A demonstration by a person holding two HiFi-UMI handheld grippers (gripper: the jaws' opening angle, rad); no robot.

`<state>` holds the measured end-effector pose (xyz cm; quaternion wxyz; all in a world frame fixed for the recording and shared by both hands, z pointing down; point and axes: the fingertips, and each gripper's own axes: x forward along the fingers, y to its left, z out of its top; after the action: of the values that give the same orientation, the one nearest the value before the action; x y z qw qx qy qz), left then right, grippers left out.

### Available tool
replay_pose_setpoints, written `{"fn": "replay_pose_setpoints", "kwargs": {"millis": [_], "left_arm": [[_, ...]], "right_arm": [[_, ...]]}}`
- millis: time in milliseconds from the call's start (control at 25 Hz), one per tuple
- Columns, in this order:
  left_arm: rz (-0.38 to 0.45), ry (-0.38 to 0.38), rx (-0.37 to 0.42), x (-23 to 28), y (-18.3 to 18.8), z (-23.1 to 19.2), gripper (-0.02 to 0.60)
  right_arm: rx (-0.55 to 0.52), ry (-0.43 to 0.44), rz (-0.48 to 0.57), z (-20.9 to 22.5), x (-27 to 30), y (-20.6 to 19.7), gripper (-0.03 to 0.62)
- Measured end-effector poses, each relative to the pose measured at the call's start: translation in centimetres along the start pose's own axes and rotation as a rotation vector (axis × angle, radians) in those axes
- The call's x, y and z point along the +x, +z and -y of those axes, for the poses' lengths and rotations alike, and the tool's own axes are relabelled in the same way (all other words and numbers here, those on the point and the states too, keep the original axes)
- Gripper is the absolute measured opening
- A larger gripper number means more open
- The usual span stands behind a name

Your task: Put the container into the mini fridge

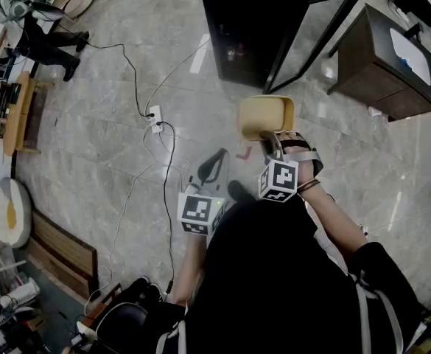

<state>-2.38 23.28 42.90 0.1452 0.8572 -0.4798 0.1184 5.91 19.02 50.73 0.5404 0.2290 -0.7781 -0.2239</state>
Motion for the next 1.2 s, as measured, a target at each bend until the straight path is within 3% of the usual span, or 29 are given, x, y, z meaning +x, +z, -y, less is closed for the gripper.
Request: {"fn": "replay_pose_setpoints", "kwargs": {"millis": [880,1200], "left_arm": [[0.027,-0.029,-0.011,-2.7,-0.3,1.2,0.041],[-0.005,-0.020,-0.063,-1.4,-1.2,-0.6,0.041]], "right_arm": [[0.033,-0.008,-0.008,-1.4,-0.8,0.9,0.023],[0.025,0.052,-0.006,-1.3,1.4,1.2,0.023]]}}
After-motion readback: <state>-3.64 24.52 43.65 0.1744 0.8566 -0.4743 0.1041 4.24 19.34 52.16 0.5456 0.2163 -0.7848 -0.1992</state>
